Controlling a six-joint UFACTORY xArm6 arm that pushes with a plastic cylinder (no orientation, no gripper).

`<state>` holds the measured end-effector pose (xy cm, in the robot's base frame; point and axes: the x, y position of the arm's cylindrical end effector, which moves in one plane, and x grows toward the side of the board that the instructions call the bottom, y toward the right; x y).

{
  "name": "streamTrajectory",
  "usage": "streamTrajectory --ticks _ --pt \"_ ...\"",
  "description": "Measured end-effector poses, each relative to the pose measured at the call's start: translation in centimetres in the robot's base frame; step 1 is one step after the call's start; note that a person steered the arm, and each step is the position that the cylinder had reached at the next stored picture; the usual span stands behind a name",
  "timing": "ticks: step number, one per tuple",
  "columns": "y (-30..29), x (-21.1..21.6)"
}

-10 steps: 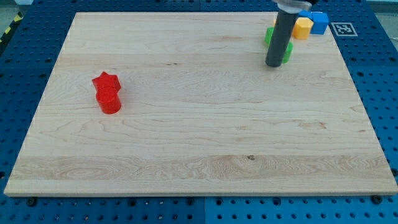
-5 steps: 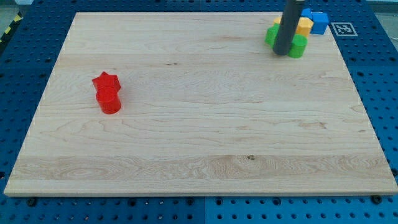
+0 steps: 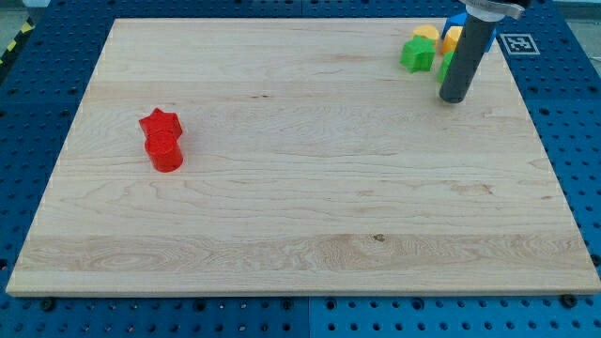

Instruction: Push green circle closer to green star

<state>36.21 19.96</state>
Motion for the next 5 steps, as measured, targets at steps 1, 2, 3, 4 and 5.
streamTrajectory --ticks 1,2,3,4,5 --pt "0.0 -1.1" --pt "0.2 -2.2" --pt "0.3 -3.4" --pt "0.3 -4.0" --pt "-3.0 -1.3"
